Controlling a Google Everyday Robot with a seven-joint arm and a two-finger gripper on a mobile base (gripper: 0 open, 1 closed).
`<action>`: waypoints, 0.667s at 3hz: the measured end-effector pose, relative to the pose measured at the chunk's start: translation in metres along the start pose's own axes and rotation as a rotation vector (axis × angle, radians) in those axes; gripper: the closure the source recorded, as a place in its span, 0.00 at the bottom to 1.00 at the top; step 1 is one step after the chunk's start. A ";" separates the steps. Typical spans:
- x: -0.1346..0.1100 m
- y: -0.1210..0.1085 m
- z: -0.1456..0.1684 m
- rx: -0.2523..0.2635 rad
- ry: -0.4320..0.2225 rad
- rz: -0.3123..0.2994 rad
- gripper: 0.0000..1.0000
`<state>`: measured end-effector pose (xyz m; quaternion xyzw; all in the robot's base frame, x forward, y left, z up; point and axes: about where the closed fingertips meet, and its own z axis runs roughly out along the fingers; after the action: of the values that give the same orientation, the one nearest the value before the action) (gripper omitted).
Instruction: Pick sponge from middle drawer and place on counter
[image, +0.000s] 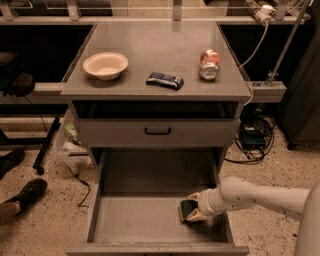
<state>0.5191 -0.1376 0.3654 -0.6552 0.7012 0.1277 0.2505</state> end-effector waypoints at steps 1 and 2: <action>-0.023 0.006 -0.021 0.024 -0.010 -0.032 0.89; -0.044 0.018 -0.044 0.028 -0.046 -0.055 1.00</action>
Offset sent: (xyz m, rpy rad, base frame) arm -0.0459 0.0219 0.0954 0.0747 -0.0797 0.0626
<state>0.4938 -0.1208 0.4225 -0.6676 0.6787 0.1260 0.2790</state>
